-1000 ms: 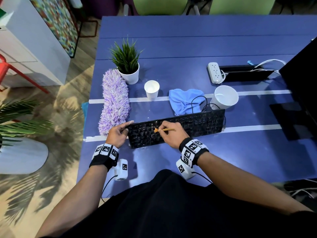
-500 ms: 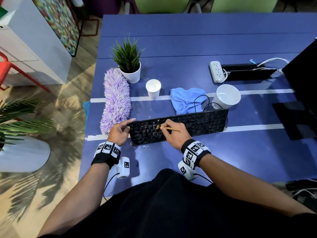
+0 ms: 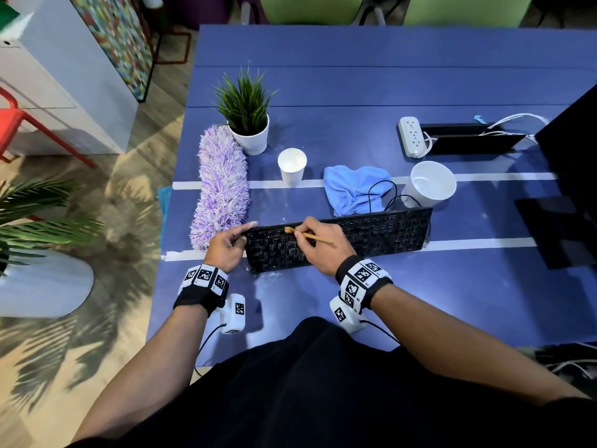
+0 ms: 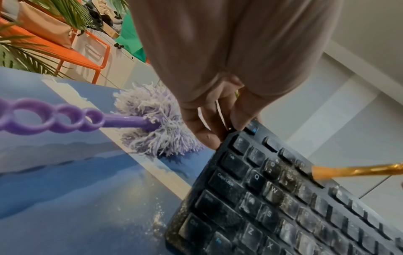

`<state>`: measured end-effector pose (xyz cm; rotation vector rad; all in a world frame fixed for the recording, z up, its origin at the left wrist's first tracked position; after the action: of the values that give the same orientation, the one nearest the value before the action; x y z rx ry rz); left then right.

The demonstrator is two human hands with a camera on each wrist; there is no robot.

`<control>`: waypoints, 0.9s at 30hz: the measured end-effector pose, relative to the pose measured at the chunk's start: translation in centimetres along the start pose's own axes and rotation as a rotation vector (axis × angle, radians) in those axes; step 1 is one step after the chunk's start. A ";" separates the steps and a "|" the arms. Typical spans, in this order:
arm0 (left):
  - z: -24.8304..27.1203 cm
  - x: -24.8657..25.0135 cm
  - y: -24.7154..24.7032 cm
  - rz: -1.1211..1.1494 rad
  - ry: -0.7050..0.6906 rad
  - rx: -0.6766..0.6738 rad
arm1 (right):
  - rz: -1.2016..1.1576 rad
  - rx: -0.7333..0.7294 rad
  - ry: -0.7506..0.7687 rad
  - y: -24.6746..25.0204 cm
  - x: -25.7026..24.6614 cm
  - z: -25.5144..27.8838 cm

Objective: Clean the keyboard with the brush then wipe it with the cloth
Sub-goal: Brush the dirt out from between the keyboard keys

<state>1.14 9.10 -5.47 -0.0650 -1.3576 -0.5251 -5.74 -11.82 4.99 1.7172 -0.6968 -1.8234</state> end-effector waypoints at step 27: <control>0.0 0.3 -0.3 0.001 0.024 -0.008 | -0.013 -0.021 -0.058 -0.2 1.2 0.3</control>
<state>1.02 8.72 -5.23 -0.0655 -1.3325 -0.5290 -6.14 -12.49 4.01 1.6647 -0.6890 -1.8896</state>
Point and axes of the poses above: each hand's wrist, its own z-axis away from the middle knuckle, its own y-axis out of the back of the hand, x = y × z, the point moved 10 cm from there along -z, towards the middle knuckle, and after that the axes turned 3 degrees about -x, right-handed, at the moved point
